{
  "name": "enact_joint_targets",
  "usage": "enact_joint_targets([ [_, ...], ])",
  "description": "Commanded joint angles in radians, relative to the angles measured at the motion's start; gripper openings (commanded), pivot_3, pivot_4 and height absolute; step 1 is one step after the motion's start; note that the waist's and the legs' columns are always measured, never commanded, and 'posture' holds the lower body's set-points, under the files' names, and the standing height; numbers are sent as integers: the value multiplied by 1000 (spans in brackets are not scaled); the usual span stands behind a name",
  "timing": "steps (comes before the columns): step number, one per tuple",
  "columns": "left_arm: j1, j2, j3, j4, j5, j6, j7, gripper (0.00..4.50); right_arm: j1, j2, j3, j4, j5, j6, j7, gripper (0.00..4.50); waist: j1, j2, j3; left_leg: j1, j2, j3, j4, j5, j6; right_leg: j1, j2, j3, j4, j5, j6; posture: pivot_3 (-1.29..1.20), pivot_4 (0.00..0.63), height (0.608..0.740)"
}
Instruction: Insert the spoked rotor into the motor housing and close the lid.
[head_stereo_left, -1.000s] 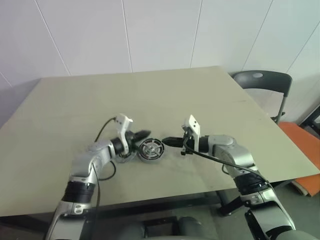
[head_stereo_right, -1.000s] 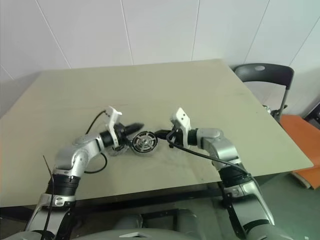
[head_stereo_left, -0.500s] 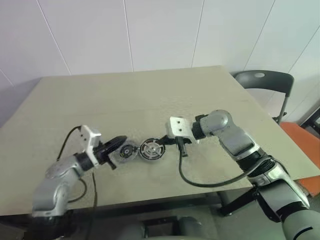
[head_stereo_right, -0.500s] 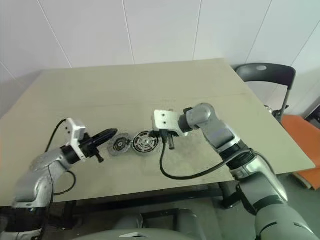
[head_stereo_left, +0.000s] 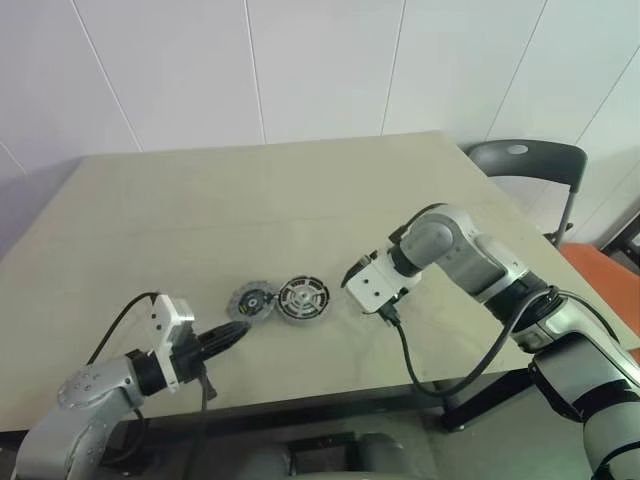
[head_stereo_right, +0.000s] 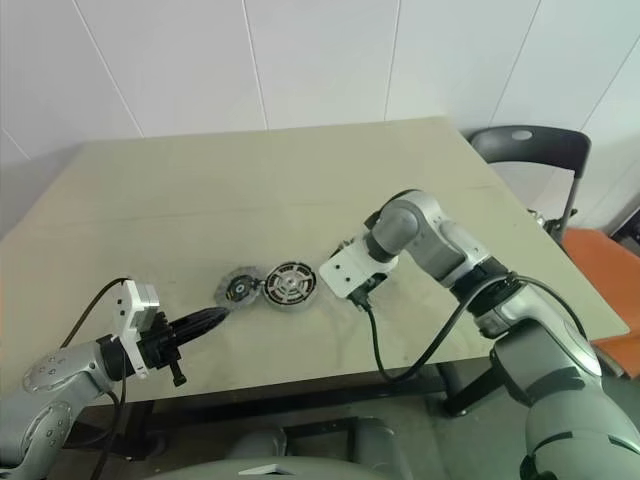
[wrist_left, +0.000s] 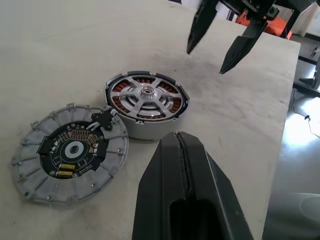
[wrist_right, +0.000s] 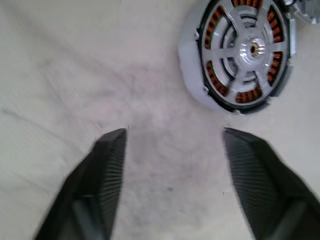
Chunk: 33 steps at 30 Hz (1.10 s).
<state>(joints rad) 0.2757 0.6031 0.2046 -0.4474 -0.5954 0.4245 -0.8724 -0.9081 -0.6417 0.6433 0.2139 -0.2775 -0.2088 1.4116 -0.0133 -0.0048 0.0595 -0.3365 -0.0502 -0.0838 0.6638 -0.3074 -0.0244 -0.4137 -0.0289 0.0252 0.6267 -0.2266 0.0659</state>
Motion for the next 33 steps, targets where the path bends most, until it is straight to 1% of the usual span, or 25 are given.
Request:
enact_joint_targets([
  [1, -12, -2, 9, -18, 1, -18, 14, 0, -62, 50, -8, 38, -52, -54, -51, 4271, -1, 0, 0, 0, 0, 0, 0, 0, 0, 0, 0, 0, 0, 0, 0, 0, 0, 740],
  [2, -11, -2, 9, -9, 8, -23, 17, 0, -66, 54, -1, 40, -56, -59, -34, 4476, -3, 0, 0, 0, 0, 0, 0, 0, 0, 0, 0, 0, 0, 0, 0, 0, 0, 740],
  [5, 5, 16, 3, 38, 50, -46, 2, 0, -59, 63, 1, 31, -56, -65, -6, 4476, 0, 0, 0, -1, 0, 0, -1, 0, 0, -1, 0, 0, 0, 3, -3, 0, 0, 740],
  [11, -2, 26, -11, 122, 88, -85, -33, 0, -52, 119, 24, 46, -97, -79, -31, 4476, 0, 1, 0, -1, 0, 0, -1, 0, 0, -2, 0, 0, 0, 2, -4, 0, 0, 740],
  [22, -45, 19, -38, 166, 117, -101, -36, 0, -64, 194, 45, 149, -179, -103, -89, 4476, -1, 1, 0, -1, 0, 0, -1, 0, 0, -3, 0, 0, 2, 3, -4, 0, 0, 740],
  [25, -53, 15, -42, 160, 117, -96, -32, 0, -71, 208, 49, 189, -197, -113, -104, 3887, 0, 1, 0, -1, 0, 0, -1, 0, 0, -3, 0, 0, 2, 3, -4, 0, 0, 740],
  [33, -53, 10, -41, 145, 112, -86, -19, 0, -88, 220, 54, 275, -227, -135, -127, 1161, -3, 1, 0, -1, 0, 0, -1, 0, 0, -3, 0, 1, 2, 3, -4, 0, 0, 740],
])
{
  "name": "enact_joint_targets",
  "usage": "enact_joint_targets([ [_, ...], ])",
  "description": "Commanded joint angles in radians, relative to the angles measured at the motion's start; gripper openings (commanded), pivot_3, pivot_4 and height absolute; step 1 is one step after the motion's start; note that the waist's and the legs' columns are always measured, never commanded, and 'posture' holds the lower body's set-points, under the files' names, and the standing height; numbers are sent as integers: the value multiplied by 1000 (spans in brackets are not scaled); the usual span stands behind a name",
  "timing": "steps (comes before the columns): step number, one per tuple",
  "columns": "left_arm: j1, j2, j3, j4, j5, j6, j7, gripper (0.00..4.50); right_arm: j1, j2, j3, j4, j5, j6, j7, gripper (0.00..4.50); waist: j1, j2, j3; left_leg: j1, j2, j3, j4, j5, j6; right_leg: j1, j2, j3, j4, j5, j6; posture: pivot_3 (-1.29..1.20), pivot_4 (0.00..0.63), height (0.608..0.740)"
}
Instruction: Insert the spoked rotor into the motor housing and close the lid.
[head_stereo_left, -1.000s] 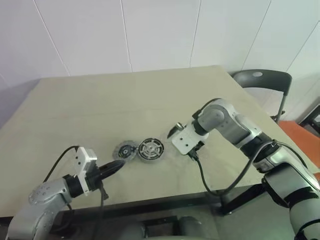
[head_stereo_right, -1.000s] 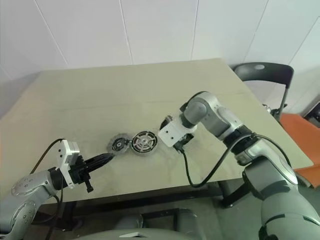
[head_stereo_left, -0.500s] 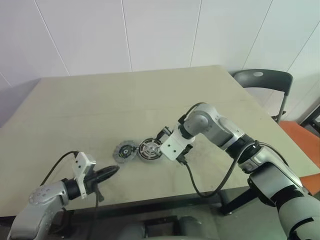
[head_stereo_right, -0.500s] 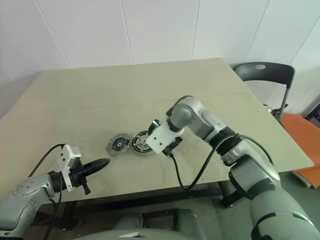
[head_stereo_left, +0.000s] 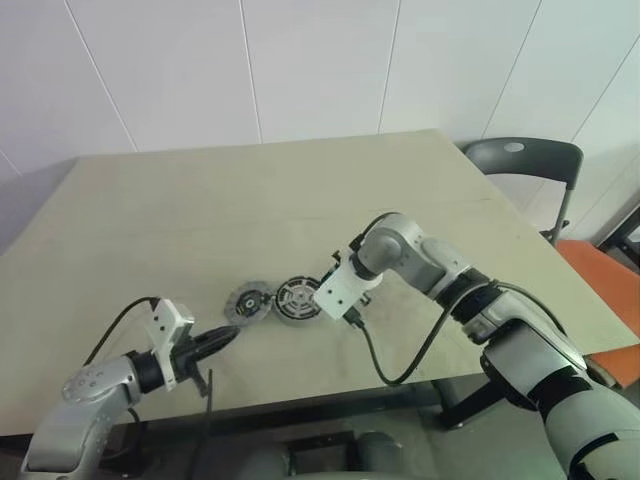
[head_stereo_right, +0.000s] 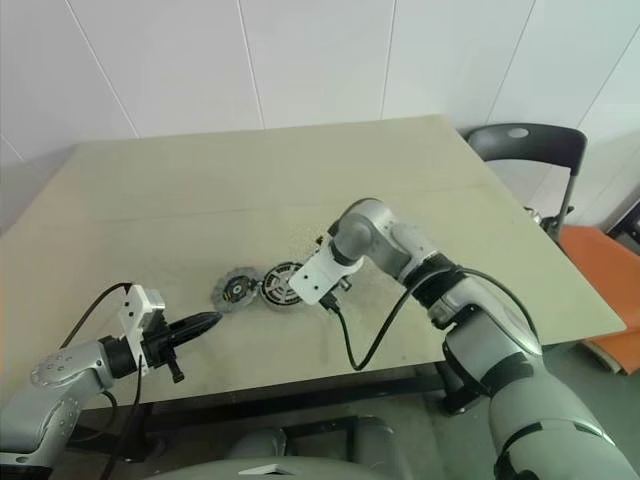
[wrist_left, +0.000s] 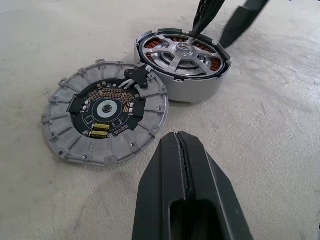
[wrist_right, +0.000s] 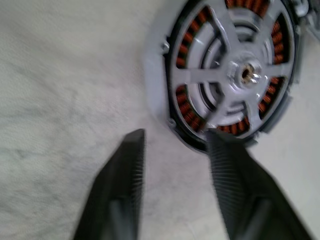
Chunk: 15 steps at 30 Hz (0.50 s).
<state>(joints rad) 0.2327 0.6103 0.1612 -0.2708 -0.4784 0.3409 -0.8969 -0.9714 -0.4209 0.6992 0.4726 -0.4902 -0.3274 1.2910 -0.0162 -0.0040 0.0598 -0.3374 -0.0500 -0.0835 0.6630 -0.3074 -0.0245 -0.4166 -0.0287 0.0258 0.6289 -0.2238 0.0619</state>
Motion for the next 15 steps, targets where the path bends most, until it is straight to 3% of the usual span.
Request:
enact_joint_targets([
  [1, -10, 3, 2, -32, -6, -1, 7, 0, -25, -3, -4, 19, -15, -17, -8, 790, 1, 0, 0, 0, 0, 0, 0, 0, 0, 0, 0, 0, 0, 0, 0, 0, 0, 740],
  [3, -13, 3, 3, -31, -7, 2, 9, 0, -26, -2, -9, 23, -16, -17, -16, 128, 0, 0, 0, 1, 0, 0, 0, 0, 0, 1, 0, 0, 0, 0, 0, 0, 0, 740],
  [4, -16, 4, 3, -31, -8, 4, 10, 0, -23, -1, -16, 21, -10, -13, -18, 31, 0, 0, 0, 1, 0, 0, 0, 0, 0, 1, 0, 0, 0, 0, 0, 0, 0, 740],
  [15, -23, 2, -2, -17, -1, 4, 15, 0, 46, -30, -72, -77, 102, 83, 39, 31, 6, 0, 0, -1, -1, 0, 0, 0, 0, 0, -1, 0, 0, 0, 0, 0, 0, 740],
])
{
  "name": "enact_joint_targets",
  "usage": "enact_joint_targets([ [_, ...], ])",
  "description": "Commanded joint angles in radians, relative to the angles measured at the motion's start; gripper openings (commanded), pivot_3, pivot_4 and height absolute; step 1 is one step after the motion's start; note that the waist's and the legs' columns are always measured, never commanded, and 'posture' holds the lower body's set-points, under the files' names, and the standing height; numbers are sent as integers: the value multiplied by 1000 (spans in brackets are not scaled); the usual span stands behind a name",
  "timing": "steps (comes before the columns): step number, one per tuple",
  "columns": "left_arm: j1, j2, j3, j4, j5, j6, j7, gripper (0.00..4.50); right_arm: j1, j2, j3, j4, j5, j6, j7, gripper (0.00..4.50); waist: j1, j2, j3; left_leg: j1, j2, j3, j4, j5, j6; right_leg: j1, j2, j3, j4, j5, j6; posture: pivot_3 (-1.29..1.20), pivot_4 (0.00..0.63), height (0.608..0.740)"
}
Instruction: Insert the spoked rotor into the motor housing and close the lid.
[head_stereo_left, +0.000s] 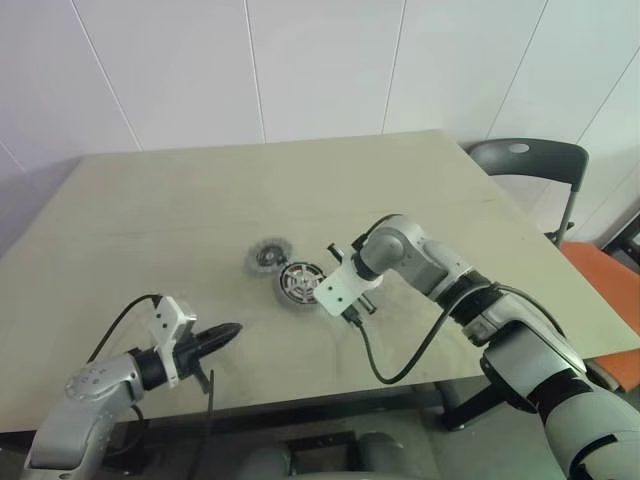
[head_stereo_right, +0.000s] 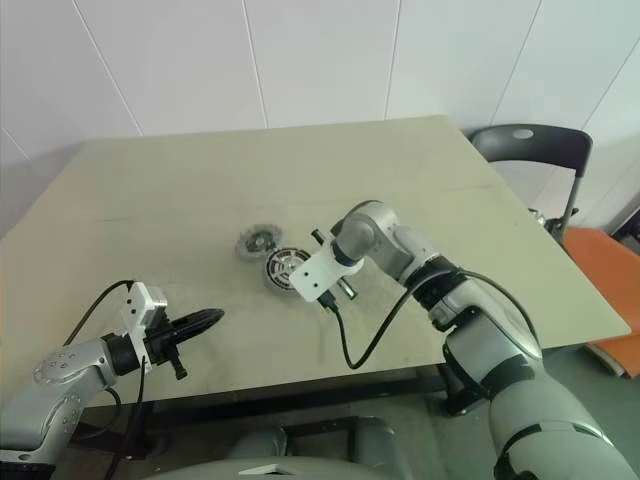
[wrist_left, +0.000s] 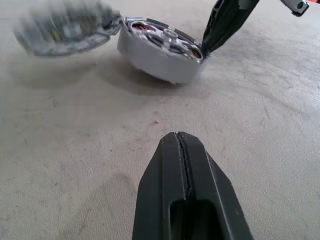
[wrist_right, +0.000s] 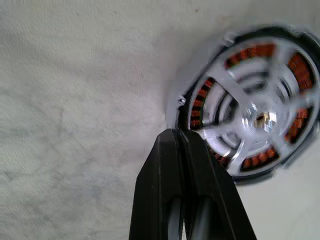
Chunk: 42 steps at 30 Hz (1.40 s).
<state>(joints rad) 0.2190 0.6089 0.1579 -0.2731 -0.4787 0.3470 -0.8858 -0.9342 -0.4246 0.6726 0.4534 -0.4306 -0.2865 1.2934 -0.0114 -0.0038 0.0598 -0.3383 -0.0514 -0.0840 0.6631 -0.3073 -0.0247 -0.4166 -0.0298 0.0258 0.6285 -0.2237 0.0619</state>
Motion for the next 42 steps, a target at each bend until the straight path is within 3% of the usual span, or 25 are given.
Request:
enact_joint_targets([
  [1, -8, 2, 0, -16, -1, -2, 5, 0, 14, -29, -50, -71, 46, 55, 41, 31, 1, 0, 0, 0, 0, 0, 0, 0, 0, 0, 0, 0, 0, 0, 0, 0, 0, 740],
  [8, -5, -12, -20, -22, 4, -3, 26, 0, 68, -64, -97, -197, 97, 240, 92, 31, 1, 0, 0, 0, 0, 0, 0, 0, 0, 0, 0, 0, 0, 0, 0, 0, 0, 740],
  [16, 13, -28, -17, -8, 16, -23, 33, 0, 148, -39, -97, -423, 112, 743, 128, 31, 1, 0, 0, 0, 0, 0, 0, 0, 0, 0, 0, 0, 0, 0, 0, 0, 0, 740],
  [22, 22, -31, -18, -9, 25, -27, 47, 0, 124, 122, -100, -413, 157, 1138, 47, 31, -9, -1, -1, 1, 2, 0, 0, 0, 0, 0, 2, 0, 1, 0, 1, 0, 0, 740],
  [29, 19, -30, -20, -11, 31, -18, 53, 0, 40, 320, -179, -326, 275, 1458, -96, 31, -13, -1, 0, 1, 6, 0, 0, 1, -1, -3, 5, -1, 3, 0, -1, 0, 0, 740],
  [35, 5, -23, -22, -27, 27, 7, 64, 0, -78, 497, -362, -119, 369, 1536, -310, 31, -21, 0, 0, -2, 6, 0, 0, 1, -2, -6, 5, -1, 3, 5, -1, 0, 0, 740],
  [42, -4, -15, -19, -51, 21, 38, 71, 0, -186, 571, -520, 87, 450, 1377, -519, 31, -31, 1, 0, -3, 4, 1, -1, 0, -2, -6, 2, -1, 0, 4, -1, 0, 0, 740],
])
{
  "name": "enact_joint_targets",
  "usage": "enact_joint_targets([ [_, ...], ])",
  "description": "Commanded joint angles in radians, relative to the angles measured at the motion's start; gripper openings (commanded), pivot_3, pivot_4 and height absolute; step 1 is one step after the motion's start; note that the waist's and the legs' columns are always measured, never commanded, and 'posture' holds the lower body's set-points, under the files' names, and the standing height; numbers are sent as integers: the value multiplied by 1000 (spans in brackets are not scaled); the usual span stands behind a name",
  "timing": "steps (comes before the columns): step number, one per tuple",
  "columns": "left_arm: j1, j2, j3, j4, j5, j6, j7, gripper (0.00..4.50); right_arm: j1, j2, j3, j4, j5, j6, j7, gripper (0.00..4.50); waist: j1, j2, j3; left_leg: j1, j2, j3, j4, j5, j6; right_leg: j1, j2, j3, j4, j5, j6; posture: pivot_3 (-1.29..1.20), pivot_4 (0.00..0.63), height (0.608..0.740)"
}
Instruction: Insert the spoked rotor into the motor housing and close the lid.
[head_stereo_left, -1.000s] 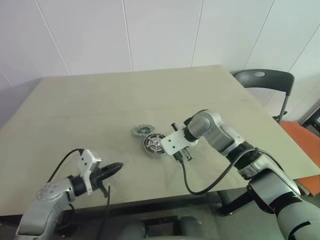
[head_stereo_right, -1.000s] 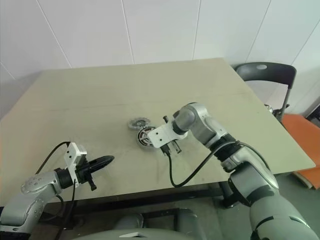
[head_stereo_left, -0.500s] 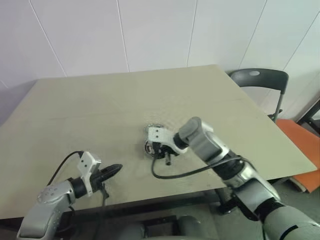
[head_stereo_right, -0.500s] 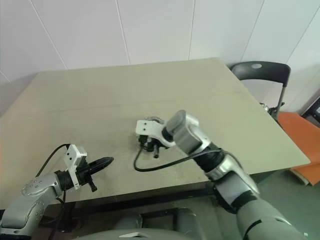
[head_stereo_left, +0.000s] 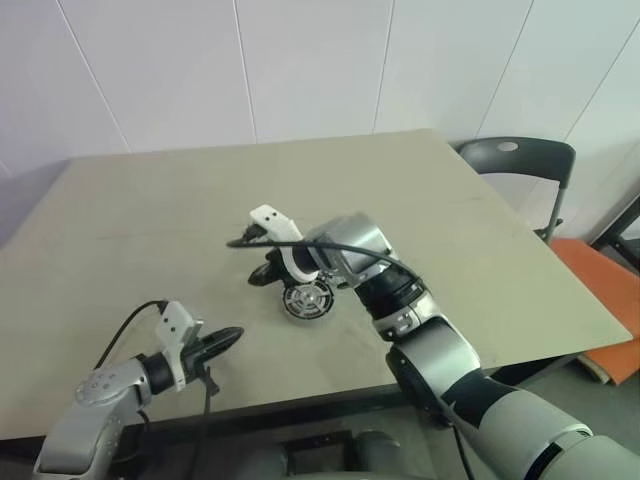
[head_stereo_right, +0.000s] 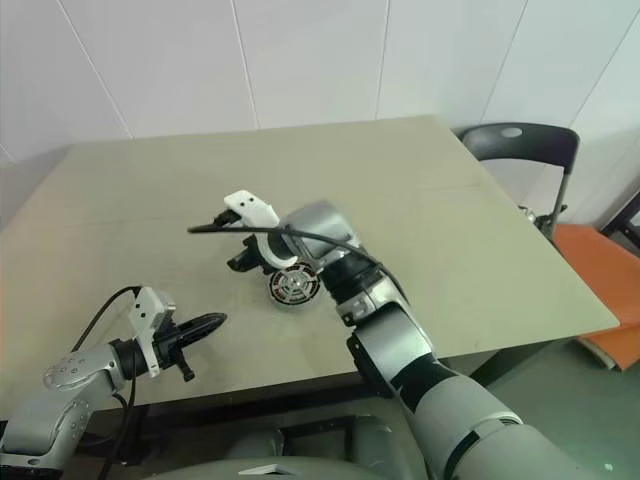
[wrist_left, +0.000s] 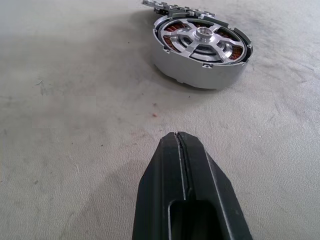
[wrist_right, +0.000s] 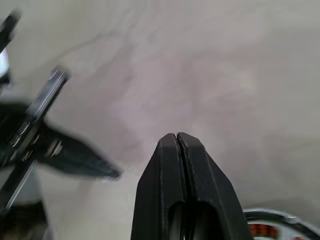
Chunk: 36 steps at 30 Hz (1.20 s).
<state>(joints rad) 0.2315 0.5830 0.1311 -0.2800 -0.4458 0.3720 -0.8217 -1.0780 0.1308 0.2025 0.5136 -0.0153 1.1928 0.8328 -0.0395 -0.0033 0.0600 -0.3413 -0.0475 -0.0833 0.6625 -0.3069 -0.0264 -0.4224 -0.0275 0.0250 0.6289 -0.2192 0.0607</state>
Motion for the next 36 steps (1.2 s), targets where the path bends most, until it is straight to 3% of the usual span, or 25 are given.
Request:
enact_joint_targets([
  [1, -21, 12, 6, -47, -12, 18, 8, 0, -33, -10, -5, 2, 34, -187, -9, 31, -5, 0, 0, 0, 0, 0, 0, 0, 0, 0, 0, 0, 0, 0, 0, 0, 0, 740],
  [8, -42, 11, -1, -58, -12, 45, 12, 0, 27, -269, 223, -236, 12, -524, 270, 31, -7, -1, 0, -1, 0, 0, -1, 0, 0, -2, 1, 0, 0, 0, 1, 0, 0, 740],
  [9, -45, 10, -3, -57, -11, 46, 13, 0, 38, -305, 241, -269, 8, -564, 296, 200, -6, -1, -1, -1, 0, 1, -1, 0, 0, -1, 1, 0, 0, 0, 2, 0, 0, 740],
  [12, -59, 9, -10, -50, -9, 52, 13, 0, 87, -463, 329, -417, -9, -679, 435, 929, -5, -1, 0, 0, 0, 1, -1, 0, 0, -1, 1, 0, 0, -2, 5, 0, 0, 740],
  [14, -67, 8, -13, -45, -8, 54, 14, 0, 114, -542, 368, -485, -12, -726, 507, 1643, -4, -1, -1, 0, 0, 0, -1, 0, 0, -1, 1, 0, 0, -2, 5, 0, 0, 740],
  [18, -72, 9, -16, -41, -5, 53, 15, 0, 155, -639, 428, -510, -64, -826, 549, 2997, -6, -1, 0, 1, 2, 2, -1, 0, 0, 0, 2, 0, 0, -3, 5, 0, 0, 740],
  [22, -74, 10, -18, -40, -3, 53, 20, 0, 176, -648, 463, -433, -158, -953, 480, 2997, -4, -1, 0, 2, 2, 1, -1, 0, 0, 1, 3, 0, 1, -4, 2, 0, 0, 740],
  [31, -66, 5, -19, -22, 11, 30, 25, 0, 232, -620, 476, -365, -245, -1028, 432, 2997, 2, -1, 0, 1, 2, 1, -1, 0, 0, 1, 2, 0, 0, -2, 3, 0, 0, 740],
  [34, -59, 4, -19, -1, 20, 8, 19, 0, 239, -621, 476, -352, -261, -1043, 439, 2387, 4, -1, 0, 2, 2, 1, -1, 0, 0, 1, 2, 0, 0, -4, 1, 0, 0, 740],
  [36, -59, 3, -18, 6, 22, -1, 17, 0, 243, -623, 474, -347, -266, -1055, 443, 1721, 4, -1, 0, 2, 2, 1, -1, 0, 0, 1, 2, 0, 0, -4, 1, 0, 0, 740],
])
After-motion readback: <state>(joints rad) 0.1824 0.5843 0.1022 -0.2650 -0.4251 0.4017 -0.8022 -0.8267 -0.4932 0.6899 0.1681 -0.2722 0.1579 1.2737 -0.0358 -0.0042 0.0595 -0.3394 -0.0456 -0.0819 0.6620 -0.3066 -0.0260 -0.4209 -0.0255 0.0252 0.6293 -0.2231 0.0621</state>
